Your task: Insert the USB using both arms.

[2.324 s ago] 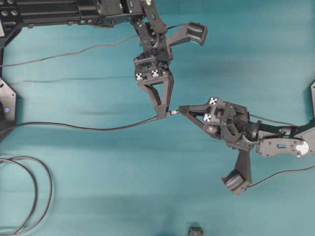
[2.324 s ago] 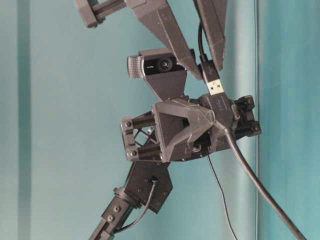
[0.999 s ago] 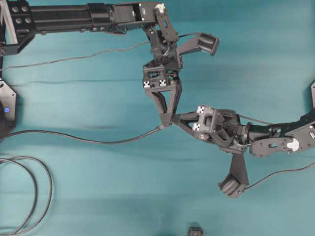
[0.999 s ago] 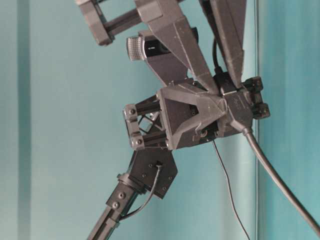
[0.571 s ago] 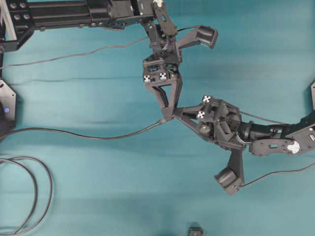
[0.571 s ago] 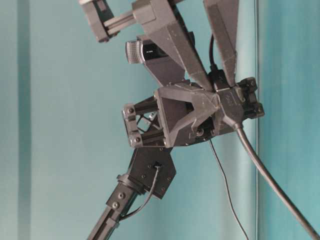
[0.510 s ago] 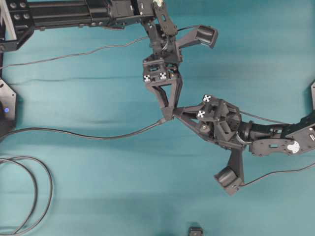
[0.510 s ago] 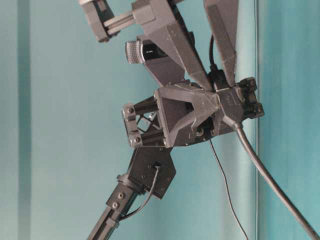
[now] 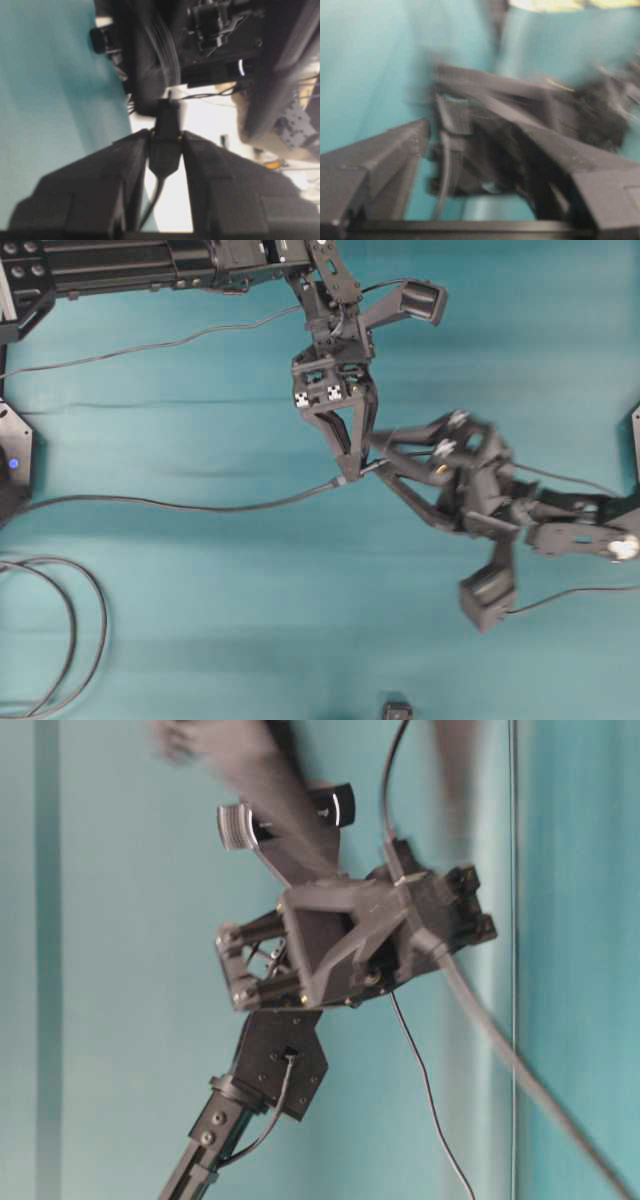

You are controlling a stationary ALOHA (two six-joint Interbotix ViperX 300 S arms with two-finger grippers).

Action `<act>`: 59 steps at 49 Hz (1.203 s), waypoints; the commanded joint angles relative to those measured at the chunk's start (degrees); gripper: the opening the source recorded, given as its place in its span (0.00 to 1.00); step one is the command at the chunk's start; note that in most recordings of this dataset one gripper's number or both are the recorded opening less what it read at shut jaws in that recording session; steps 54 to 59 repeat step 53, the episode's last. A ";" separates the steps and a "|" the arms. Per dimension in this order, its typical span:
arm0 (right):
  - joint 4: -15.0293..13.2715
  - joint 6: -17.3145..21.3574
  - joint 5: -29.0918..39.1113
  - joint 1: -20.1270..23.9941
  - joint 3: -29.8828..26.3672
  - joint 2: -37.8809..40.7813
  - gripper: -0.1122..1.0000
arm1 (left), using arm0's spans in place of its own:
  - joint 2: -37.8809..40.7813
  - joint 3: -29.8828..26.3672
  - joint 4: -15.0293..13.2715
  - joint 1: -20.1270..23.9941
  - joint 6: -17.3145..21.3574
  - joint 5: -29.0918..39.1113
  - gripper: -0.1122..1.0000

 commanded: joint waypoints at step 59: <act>17.14 35.07 5.71 5.19 9.40 -38.67 0.77 | -8.88 12.30 49.92 -13.54 -14.77 -46.67 0.36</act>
